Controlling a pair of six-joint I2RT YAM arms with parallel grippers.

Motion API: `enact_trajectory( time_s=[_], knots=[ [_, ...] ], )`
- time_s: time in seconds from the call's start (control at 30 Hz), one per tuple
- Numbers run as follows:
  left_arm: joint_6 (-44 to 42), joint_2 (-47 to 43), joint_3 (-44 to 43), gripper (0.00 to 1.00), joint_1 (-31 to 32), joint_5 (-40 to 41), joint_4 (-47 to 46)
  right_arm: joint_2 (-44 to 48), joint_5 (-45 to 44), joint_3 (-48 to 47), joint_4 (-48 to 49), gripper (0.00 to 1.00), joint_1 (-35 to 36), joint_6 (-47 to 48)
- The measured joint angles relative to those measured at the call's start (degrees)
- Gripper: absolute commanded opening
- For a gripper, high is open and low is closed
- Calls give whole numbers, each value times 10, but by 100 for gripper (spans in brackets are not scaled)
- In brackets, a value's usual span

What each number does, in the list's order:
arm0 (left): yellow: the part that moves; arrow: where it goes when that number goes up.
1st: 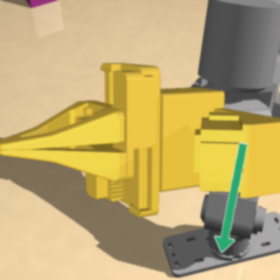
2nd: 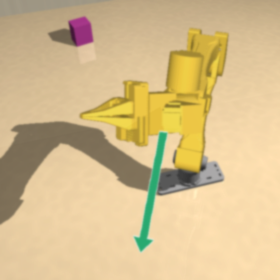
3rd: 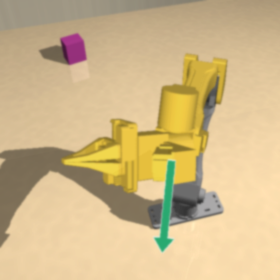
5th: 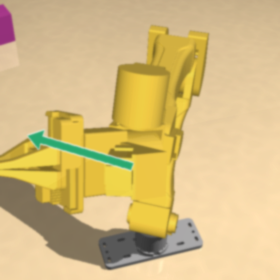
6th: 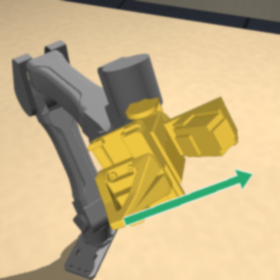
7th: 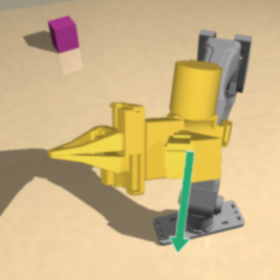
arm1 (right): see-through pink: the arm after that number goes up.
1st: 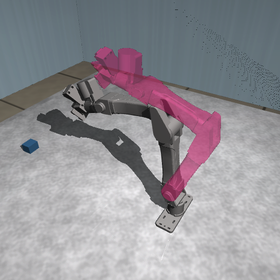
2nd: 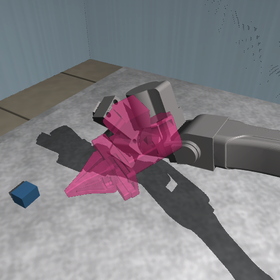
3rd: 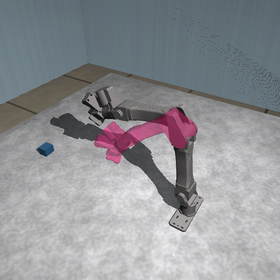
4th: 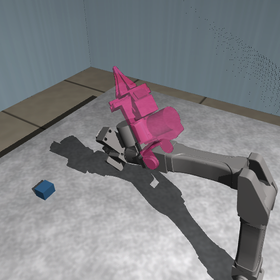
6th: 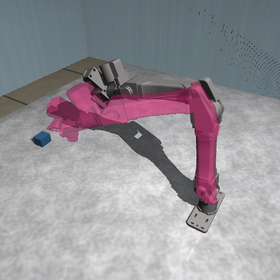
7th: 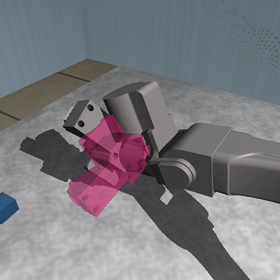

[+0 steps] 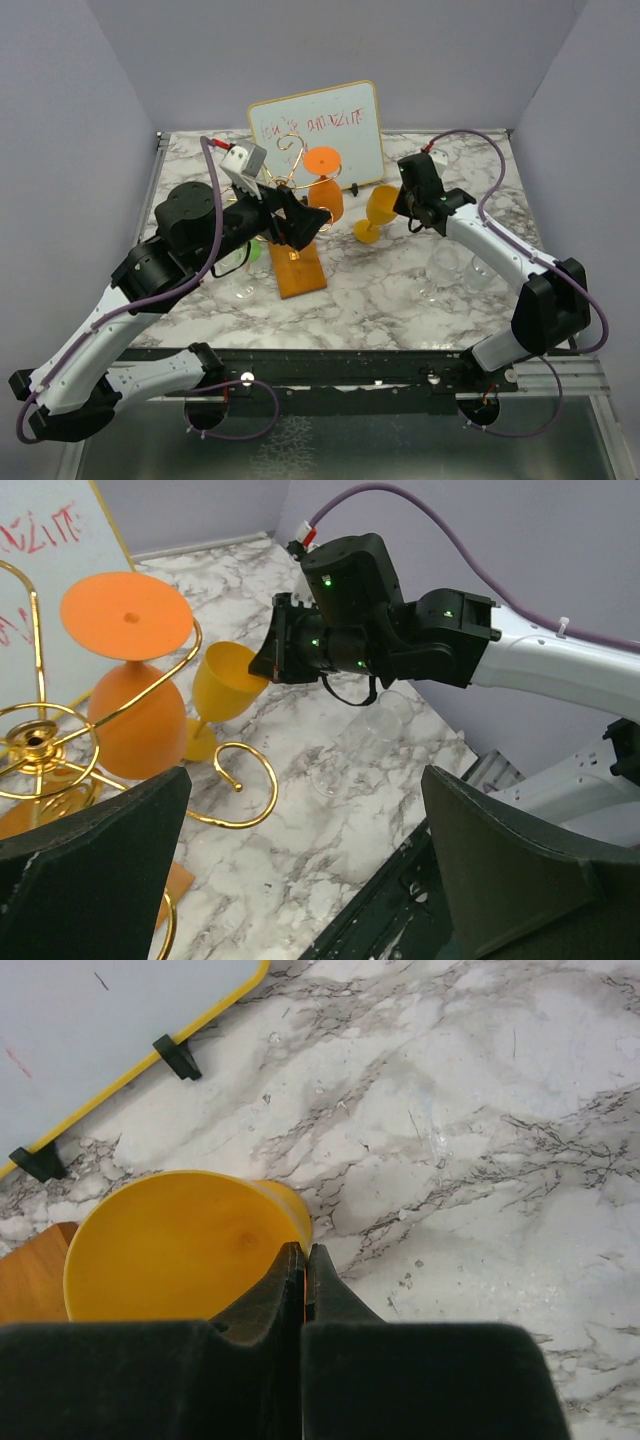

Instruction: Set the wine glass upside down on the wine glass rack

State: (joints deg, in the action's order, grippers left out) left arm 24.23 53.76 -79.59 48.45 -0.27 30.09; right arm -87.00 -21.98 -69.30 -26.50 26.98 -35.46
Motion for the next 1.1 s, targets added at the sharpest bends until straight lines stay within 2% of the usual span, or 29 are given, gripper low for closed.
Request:
enact_trajectory(
  time_s=[0.13,0.3,0.5,0.7,0.9,1.03,1.1],
  knots=[
    [28,35,-21,99,0,-15,-8,47,-2,28,7,1,-1,9],
    [61,64,-32,99,0,-43,-57,177,-35,76,50,1,-1,21],
    [106,133,-71,99,0,-70,-118,346,-74,140,149,1,-1,32],
    [170,192,-99,99,0,-67,-165,470,-82,231,267,1,-1,30],
    [243,233,-130,98,0,-19,-189,506,-80,254,348,1,-1,11],
    [295,244,-131,91,0,21,-205,509,-63,258,410,1,-1,-10],
    [322,255,-137,84,0,37,-216,509,-52,265,444,1,-1,-25]
  ],
)
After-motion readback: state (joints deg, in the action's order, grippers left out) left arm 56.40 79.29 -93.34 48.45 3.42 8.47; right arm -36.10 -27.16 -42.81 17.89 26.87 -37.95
